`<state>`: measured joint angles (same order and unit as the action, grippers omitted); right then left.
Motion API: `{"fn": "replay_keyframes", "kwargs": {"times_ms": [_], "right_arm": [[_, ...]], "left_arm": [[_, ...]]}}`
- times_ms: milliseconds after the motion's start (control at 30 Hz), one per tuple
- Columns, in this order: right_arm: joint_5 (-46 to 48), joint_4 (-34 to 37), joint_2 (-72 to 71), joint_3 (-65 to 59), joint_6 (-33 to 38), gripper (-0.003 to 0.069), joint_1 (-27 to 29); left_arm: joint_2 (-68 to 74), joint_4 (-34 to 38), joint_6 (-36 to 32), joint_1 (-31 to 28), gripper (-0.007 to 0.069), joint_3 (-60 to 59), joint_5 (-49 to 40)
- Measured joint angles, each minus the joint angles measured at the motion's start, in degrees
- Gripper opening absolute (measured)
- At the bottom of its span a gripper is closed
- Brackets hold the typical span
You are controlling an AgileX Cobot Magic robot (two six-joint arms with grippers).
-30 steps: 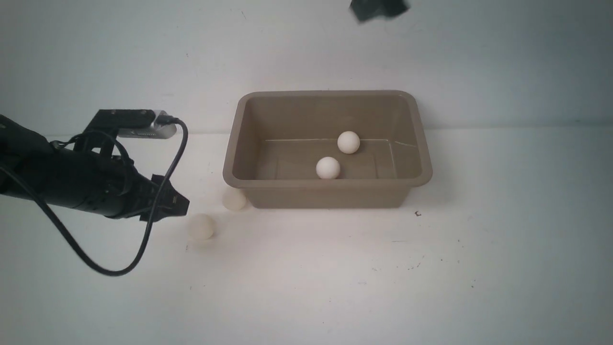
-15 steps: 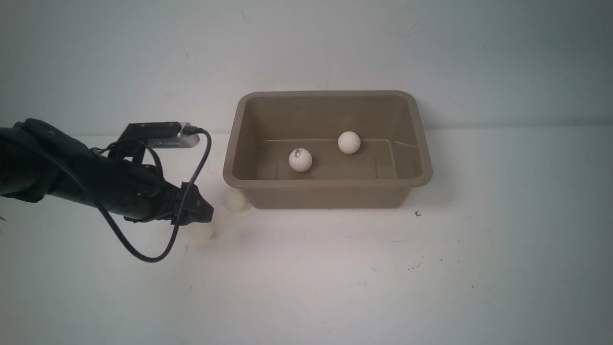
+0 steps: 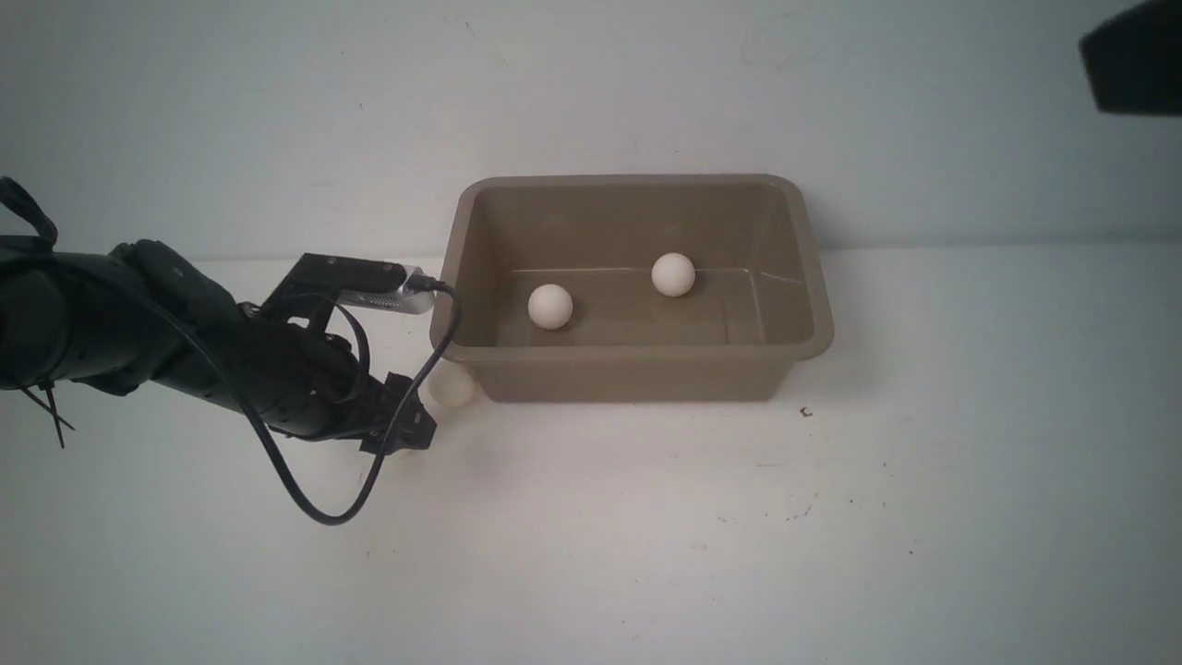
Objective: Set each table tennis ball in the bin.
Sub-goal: Use the left arm to clamp the table tennis ball closest to it
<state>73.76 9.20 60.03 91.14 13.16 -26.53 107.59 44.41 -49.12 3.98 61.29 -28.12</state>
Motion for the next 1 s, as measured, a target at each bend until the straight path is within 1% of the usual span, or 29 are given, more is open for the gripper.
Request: {"fn": "replay_keyframes", "kwargs": {"times_ms": [67,200,300,400,433,500,633,700,800,833,900,1000], "right_arm": [[0.0,0.06,-0.9,-0.15,-0.31,0.0575,0.0],[0.05,0.58,-3.2,-0.22,-1.09,0.0575,0.0],[0.05,1.5,-4.29,-0.22,-1.42,0.0575,0.0],[0.05,2.88,-4.77,-0.22,-1.53,0.0562,0.0],[0.05,3.29,-4.82,-0.22,-1.59,0.0555,0.0],[0.05,3.73,-4.89,-0.22,-1.59,0.0542,0.0],[0.05,4.08,-5.31,-0.22,-1.65,0.0491,0.0],[0.05,4.08,-5.78,-0.22,-1.65,0.0465,0.0],[0.05,4.08,-5.95,-0.22,-1.65,0.044,0.0],[0.05,4.08,-6.06,-0.22,-1.65,0.0424,0.0],[0.05,4.08,-6.07,-0.22,-1.65,0.0413,0.0],[0.05,3.55,-6.21,-0.22,-1.59,0.0352,0.0]], "left_arm": [[0.23,-0.25,0.24,0.0,0.054,0.0,0.07],[1.55,-0.3,0.37,0.05,0.0498,0.0,0.74],[2.46,-0.3,0.37,0.11,0.0447,0.22,1.98],[3.07,-0.3,0.47,0.11,0.0367,0.78,3.0],[3.22,-0.3,0.76,0.11,0.0352,0.92,3.1],[3.27,-0.3,1.44,0.11,0.0352,1.1,3.1],[2.66,-1.5,4.35,-0.5,0.0352,1.12,1.83],[0.59,-3.1,6.23,-1.16,0.0352,1.12,-0.68],[-4.48,-3.82,6.89,-1.19,0.0352,1.12,-2.27],[-9.19,-3.41,6.31,-0.03,0.0352,1.29,-1.47],[-11.84,-3.06,5.13,1.5,0.0352,1.91,0.05],[-14.52,-2.58,1.8,6.77,0.0352,5.51,4.62]]}}
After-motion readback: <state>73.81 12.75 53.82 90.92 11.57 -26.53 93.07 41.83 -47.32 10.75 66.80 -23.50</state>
